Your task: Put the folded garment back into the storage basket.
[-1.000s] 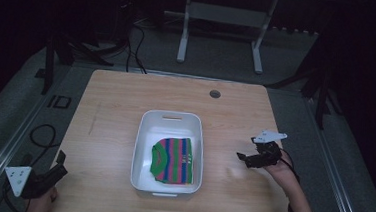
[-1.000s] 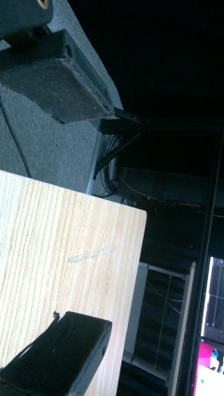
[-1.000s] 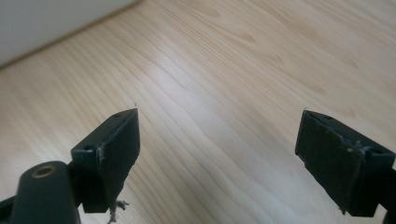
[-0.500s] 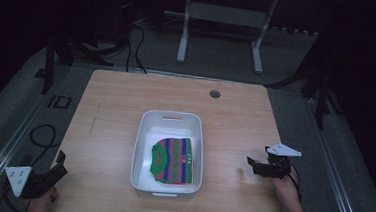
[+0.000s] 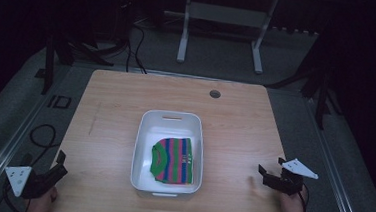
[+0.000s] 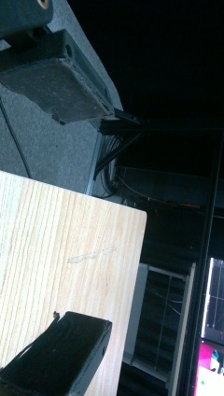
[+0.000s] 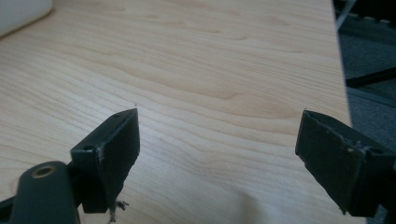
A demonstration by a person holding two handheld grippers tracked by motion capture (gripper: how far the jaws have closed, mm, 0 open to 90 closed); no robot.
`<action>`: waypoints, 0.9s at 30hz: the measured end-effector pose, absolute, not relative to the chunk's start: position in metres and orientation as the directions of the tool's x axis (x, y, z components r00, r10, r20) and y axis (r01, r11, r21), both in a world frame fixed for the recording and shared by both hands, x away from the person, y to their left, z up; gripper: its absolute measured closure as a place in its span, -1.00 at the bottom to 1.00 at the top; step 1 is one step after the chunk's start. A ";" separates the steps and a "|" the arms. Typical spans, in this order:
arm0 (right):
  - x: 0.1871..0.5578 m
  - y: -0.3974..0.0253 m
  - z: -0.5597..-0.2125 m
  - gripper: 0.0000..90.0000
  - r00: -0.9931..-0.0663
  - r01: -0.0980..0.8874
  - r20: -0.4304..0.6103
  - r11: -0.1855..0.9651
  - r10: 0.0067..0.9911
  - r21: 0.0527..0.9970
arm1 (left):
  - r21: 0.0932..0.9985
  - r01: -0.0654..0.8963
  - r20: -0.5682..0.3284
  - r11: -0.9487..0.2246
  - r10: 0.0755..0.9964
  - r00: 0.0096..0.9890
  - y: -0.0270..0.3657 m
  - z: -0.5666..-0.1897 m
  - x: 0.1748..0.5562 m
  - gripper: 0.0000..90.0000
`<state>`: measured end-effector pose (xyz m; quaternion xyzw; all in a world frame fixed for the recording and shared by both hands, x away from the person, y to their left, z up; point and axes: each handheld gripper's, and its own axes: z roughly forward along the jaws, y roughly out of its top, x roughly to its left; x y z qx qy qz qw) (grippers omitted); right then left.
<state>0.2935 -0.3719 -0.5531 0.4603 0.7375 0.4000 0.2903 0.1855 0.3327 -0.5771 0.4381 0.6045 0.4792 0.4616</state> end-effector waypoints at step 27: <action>0.277 -0.399 -0.559 -0.70 -0.281 0.410 0.004 0.116 0.960 0.905 | 0.984 0.080 -0.144 0.161 0.971 -0.189 0.333 -0.577 0.185 -0.95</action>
